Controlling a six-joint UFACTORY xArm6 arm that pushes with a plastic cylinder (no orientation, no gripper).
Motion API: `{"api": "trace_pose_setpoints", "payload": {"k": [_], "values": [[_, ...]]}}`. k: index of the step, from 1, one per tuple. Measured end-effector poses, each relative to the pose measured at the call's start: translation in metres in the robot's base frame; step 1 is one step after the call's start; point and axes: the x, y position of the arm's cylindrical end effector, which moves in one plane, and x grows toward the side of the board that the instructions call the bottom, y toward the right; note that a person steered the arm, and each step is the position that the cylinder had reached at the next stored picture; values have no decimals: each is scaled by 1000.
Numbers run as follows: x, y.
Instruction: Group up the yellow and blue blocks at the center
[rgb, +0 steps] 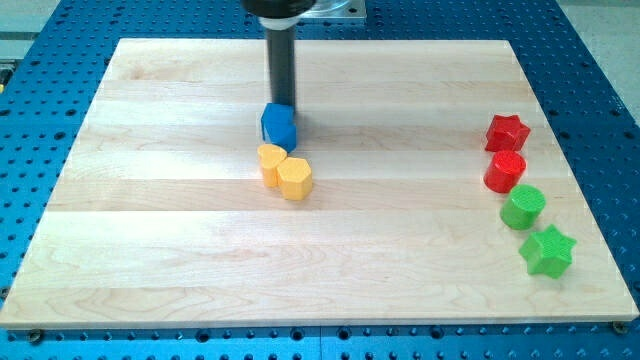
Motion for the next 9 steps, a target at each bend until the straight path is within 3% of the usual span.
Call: {"api": "trace_pose_setpoints", "payload": {"k": [2, 3, 5, 6, 7, 8, 9], "values": [[-27, -26], [-14, -12], [58, -36], [86, -21], [63, -40], [112, -50], [165, -24]]}}
